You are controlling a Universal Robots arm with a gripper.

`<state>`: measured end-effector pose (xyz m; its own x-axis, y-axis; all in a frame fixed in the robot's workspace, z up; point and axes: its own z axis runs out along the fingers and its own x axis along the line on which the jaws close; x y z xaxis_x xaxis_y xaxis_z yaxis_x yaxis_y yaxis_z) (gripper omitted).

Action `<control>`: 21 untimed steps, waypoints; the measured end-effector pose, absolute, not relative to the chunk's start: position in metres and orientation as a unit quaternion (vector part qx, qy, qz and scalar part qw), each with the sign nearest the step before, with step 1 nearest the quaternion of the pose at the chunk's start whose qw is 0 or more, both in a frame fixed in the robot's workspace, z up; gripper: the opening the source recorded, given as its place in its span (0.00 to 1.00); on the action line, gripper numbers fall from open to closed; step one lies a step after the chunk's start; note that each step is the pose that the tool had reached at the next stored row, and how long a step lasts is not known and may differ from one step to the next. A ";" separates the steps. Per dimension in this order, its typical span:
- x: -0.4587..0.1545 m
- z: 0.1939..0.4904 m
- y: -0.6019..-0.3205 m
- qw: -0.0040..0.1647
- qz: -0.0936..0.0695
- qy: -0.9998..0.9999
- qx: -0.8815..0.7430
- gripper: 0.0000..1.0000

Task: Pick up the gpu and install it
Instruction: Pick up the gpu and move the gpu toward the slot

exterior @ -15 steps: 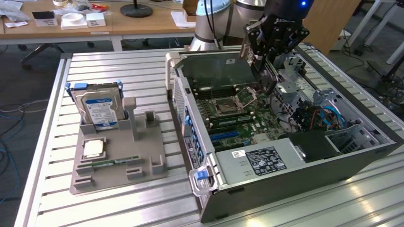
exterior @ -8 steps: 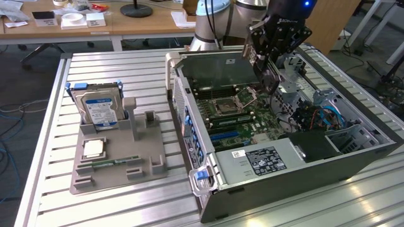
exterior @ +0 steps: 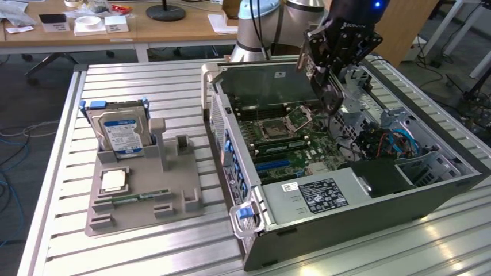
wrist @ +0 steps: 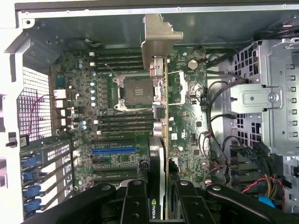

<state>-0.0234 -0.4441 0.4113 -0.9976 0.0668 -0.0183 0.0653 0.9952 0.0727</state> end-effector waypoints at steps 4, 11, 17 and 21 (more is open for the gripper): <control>-0.019 0.411 -0.444 0.010 0.036 0.999 0.033 0.27; -0.005 0.411 -0.444 0.010 0.036 0.999 0.033 0.27; 0.007 0.411 -0.444 0.010 0.036 0.999 0.032 0.27; 0.014 0.411 -0.444 0.010 0.036 0.999 0.032 0.27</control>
